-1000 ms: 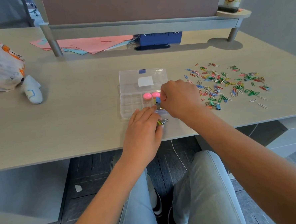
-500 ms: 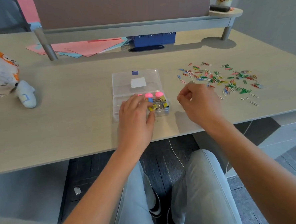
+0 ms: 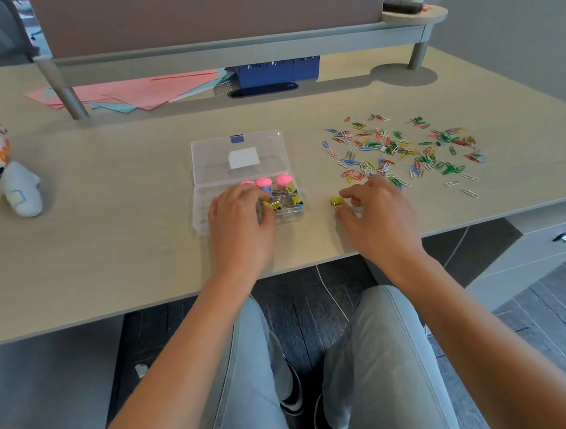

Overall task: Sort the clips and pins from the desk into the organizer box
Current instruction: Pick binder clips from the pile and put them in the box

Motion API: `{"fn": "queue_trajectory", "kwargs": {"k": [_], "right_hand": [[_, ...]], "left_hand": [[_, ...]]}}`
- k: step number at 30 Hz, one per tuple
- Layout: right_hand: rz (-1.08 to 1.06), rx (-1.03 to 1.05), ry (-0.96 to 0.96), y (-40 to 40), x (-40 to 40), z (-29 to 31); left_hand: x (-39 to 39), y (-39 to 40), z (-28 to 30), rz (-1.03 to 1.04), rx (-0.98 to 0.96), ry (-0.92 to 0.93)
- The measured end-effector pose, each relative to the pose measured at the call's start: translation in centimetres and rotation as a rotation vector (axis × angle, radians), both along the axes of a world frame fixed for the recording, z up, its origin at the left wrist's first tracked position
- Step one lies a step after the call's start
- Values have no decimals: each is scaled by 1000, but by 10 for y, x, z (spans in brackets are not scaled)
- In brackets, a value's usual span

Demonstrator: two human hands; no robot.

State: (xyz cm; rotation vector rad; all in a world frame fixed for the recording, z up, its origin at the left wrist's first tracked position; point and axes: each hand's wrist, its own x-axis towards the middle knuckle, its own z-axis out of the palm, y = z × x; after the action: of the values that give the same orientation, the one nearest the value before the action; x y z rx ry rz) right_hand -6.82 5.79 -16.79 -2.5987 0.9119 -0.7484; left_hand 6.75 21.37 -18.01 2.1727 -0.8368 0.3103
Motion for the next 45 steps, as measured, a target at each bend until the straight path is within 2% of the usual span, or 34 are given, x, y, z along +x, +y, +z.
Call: {"fn": "queue_trajectory", "kwargs": {"k": [9,14,19,22,27,33,45], "right_hand": [[23,24,31,1,3,2],[38,43,24,2,4,3],[56,65,22,3,6,8],[68,164,-12,4,7,12],[186,411,-216,4,13,24],[283,535,-246,15,41,36],[379,313,-115,26,65,27]], "left_hand": [[1,-3,10,22,19,62],[-9,2,9,99,62,-64],[-15,6,-1,93,144,-147],[-16,8,-1,63,139,-145],[-21,19,1,4,146,-137],[-23,34,-2,8,170,-156],[-27,39,-4,26,201,-139]]}}
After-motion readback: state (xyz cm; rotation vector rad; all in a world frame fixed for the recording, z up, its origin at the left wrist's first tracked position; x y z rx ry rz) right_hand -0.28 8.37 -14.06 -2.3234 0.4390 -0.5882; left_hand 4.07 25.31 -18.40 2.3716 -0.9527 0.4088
